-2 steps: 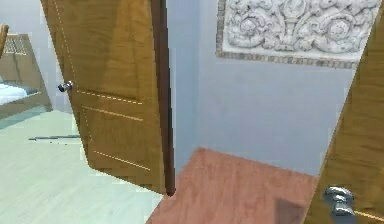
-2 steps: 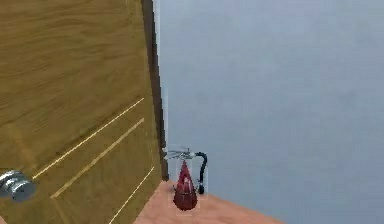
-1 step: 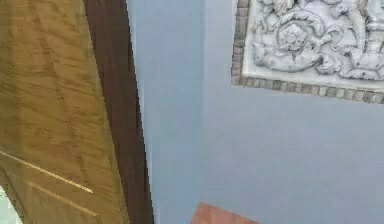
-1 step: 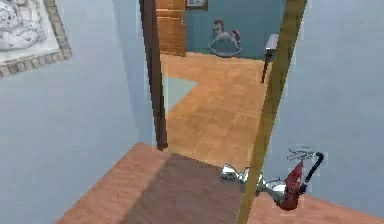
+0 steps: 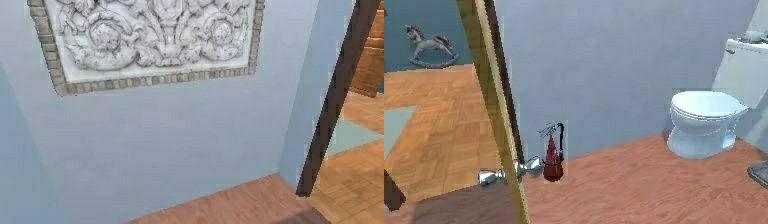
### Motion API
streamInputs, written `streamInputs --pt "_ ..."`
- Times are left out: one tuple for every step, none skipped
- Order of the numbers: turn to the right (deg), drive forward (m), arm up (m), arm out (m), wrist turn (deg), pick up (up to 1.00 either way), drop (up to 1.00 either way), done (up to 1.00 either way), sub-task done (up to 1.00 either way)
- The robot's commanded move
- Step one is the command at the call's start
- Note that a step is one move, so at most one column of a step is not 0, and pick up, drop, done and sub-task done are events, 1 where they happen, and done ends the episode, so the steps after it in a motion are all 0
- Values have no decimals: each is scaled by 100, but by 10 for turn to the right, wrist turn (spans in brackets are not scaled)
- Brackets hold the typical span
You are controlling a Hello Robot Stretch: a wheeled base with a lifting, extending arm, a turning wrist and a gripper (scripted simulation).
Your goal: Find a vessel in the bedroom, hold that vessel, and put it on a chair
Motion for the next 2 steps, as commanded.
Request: streamInputs --pt "180 0 0 0 0 0 0 0 0" --pt "30 0 0 0 0 0 0 0 0"
